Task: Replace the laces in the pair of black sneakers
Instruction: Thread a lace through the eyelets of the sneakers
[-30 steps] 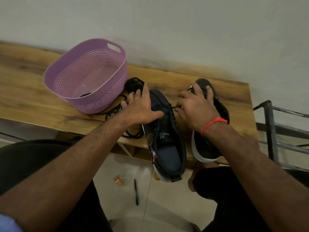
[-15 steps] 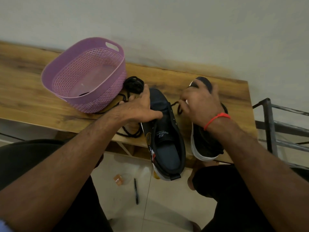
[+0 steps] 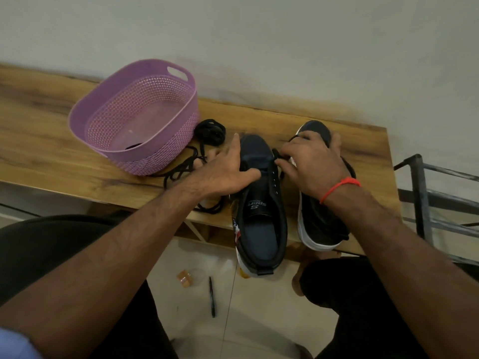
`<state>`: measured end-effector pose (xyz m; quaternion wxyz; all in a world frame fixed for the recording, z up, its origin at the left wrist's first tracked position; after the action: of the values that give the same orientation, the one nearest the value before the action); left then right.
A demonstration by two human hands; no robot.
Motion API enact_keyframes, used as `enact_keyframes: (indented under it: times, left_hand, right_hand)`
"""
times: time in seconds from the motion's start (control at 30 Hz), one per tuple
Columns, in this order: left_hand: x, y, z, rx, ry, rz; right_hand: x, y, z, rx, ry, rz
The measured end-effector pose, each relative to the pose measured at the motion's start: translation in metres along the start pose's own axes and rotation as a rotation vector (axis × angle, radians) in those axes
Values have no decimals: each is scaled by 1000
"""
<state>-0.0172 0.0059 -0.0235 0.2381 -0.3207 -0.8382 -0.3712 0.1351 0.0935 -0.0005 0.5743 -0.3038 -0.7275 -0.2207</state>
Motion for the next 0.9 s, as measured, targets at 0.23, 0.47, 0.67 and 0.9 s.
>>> enact_keyframes:
  times: [0.23, 0.47, 0.67, 0.9]
  left_hand:
    - [4, -6, 3, 10, -8, 17]
    - [31, -8, -5, -40, 79, -22]
    - [40, -5, -9, -194, 61, -365]
    - [17, -10, 1, -96, 0, -77]
  right_hand:
    - [21, 30, 1, -74, 322, 980]
    - [13, 19, 8, 41, 134, 1152]
    - [32, 13, -1, 206, -1, 1624]
    - [22, 14, 1, 158, -43, 1559]
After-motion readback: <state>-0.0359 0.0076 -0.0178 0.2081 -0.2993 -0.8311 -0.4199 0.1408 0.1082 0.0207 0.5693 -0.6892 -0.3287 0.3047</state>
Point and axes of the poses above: each hand's wrist, its own z-axis towards the middle knuckle, its own x-axis out of the back of the hand, y = z × x, the point moved 4 cm from there along z, towards the middle knuckle, and after that the axes turned 13 degrees about -y, right-handed, at the moved point
